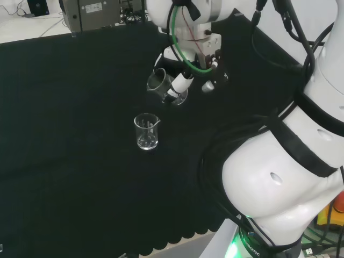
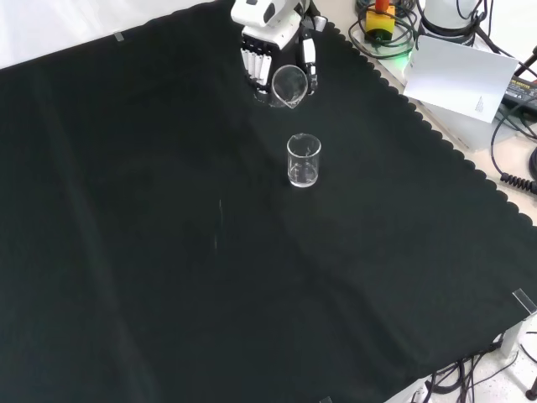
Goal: Place the beaker back on the table.
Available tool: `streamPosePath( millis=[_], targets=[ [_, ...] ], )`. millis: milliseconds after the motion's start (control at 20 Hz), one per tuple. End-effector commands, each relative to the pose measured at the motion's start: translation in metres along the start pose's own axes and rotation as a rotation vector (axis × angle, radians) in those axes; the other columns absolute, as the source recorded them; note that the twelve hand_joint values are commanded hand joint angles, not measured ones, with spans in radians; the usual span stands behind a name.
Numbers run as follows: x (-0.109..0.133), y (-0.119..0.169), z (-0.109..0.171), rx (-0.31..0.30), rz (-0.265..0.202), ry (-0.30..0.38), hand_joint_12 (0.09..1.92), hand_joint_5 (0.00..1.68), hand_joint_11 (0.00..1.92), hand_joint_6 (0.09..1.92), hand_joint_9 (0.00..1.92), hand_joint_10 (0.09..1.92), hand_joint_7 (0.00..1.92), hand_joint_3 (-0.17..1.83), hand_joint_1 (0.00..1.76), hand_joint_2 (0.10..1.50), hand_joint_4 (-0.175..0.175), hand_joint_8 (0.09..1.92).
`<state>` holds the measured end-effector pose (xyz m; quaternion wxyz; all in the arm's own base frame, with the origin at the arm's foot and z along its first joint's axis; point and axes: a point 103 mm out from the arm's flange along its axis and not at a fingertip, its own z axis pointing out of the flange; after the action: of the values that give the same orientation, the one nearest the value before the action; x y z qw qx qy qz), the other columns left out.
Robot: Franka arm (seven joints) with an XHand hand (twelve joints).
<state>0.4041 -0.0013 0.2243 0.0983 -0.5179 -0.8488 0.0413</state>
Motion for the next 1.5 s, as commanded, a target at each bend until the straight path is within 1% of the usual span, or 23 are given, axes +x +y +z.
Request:
streamPosePath(
  millis=[50,200,300,450,550,750,1050,1500],
  targets=[
    [-0.028,-0.002,0.011,-0.113,0.016,0.118,0.7,1.26,1.38,0.47,1.61,0.62,1.45,-0.17,1.31,1.04,-0.113,0.4],
    [-0.039,0.004,0.019,-0.163,0.033,0.188,0.7,1.26,1.38,0.47,1.6,0.61,1.46,-0.17,1.31,1.04,-0.113,0.39],
    [-0.047,0.01,0.026,-0.182,0.047,0.218,0.7,1.26,1.38,0.47,1.6,0.61,1.46,-0.17,1.31,1.04,-0.114,0.39],
    [-0.061,0.023,0.037,-0.199,0.072,0.242,0.7,1.26,1.37,0.48,1.59,0.6,1.46,-0.17,1.31,1.04,-0.112,0.38],
    [-0.068,0.034,0.044,-0.203,0.08,0.24,0.69,1.26,1.37,0.48,1.58,0.6,1.46,-0.17,1.31,1.04,-0.11,0.37],
    [-0.085,0.054,0.056,-0.227,0.096,0.269,0.69,1.25,1.36,0.49,1.58,0.59,1.46,-0.17,1.31,1.04,-0.109,0.36],
    [-0.103,0.088,0.074,-0.232,0.085,0.296,0.67,1.26,1.37,0.49,1.58,0.55,1.47,-0.17,1.31,1.04,-0.107,0.34],
    [-0.111,0.131,0.093,-0.246,0.058,0.332,0.65,1.27,1.38,0.46,1.6,0.5,1.49,-0.17,1.31,1.04,-0.105,0.3]
  ],
)
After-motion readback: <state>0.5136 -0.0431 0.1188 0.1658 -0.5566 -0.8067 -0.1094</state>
